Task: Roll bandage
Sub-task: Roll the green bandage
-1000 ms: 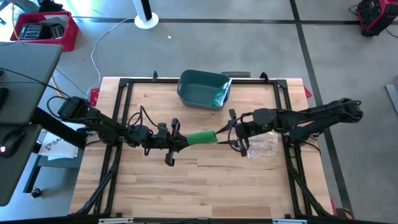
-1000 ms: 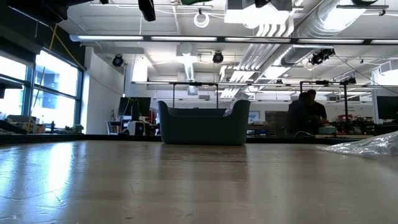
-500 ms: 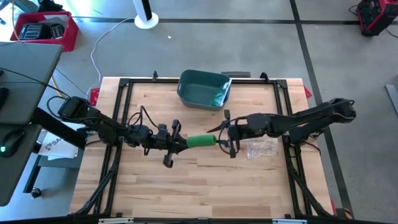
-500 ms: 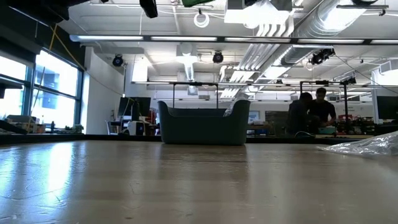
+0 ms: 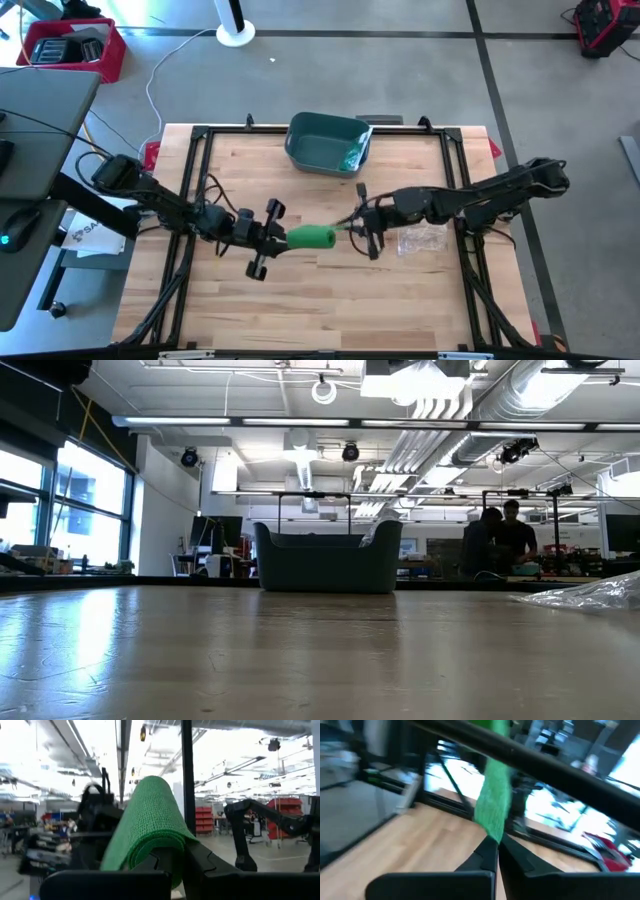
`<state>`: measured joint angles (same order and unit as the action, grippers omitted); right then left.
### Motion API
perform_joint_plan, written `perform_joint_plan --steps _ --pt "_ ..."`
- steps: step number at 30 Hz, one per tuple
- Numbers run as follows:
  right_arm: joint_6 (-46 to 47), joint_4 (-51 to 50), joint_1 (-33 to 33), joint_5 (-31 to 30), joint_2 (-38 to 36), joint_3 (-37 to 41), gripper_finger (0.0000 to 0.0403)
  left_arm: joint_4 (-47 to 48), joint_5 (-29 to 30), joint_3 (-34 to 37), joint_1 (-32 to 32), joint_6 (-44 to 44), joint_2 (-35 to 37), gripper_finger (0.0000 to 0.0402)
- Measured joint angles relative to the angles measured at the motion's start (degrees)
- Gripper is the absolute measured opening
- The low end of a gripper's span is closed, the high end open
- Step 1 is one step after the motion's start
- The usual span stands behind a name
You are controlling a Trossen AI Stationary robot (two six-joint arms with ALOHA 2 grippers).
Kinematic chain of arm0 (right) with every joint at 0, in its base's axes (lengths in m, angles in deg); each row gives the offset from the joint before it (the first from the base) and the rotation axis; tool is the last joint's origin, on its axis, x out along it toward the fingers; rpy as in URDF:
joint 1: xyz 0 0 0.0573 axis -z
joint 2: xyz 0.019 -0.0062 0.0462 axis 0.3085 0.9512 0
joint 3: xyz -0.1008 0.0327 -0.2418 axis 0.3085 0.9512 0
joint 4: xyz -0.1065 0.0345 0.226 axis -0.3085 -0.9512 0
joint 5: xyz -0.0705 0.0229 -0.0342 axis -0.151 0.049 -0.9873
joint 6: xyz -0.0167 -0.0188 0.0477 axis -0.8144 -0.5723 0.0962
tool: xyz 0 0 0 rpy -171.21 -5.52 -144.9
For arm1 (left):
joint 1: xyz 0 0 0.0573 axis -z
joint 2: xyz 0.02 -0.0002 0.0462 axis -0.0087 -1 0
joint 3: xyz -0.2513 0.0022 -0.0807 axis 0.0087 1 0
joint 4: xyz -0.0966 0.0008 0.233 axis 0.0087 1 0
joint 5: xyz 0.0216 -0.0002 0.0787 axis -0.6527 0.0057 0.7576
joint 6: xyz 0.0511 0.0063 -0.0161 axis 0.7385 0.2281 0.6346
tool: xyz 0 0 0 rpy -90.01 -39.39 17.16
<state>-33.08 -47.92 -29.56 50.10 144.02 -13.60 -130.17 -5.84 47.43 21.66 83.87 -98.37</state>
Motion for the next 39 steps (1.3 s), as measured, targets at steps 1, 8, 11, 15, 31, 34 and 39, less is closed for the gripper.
perform_joint_plan --steps 1,8,11,15,31,34,39 --pt "-0.4 0.0 -0.7 1.0 0.0 0.0 0.0002 0.2 0.5 0.0 0.6 0.9 0.5 0.001" --pt "-2.3 0.8 -2.7 4.3 0.0 0.0 0.0 2.4 6.6 0.0 3.7 5.8 3.2 0.001" --pt "-1.9 1.1 -2.7 4.2 0.0 0.0 0.0 2.5 8.2 0.0 3.8 6.0 3.4 0.001" --pt "-2.2 2.4 -2.7 4.7 0.0 0.0 0.0 3.6 9.2 0.0 3.4 6.9 3.2 0.001" --pt "0.1 4.3 -2.1 5.1 0.0 0.0 0.0001 10.2 16.4 0.0 1.7 6.9 3.2 0.001" --pt "0.5 3.1 -1.4 0.6 0.0 0.0 0.001 10.2 16.5 0.0 1.7 6.9 3.2 0.001" --pt "-1.4 -5.9 0.2 -4.5 -0.9 0.0 0.0062 10.3 16.6 0.0 1.8 6.8 3.2 0.001"
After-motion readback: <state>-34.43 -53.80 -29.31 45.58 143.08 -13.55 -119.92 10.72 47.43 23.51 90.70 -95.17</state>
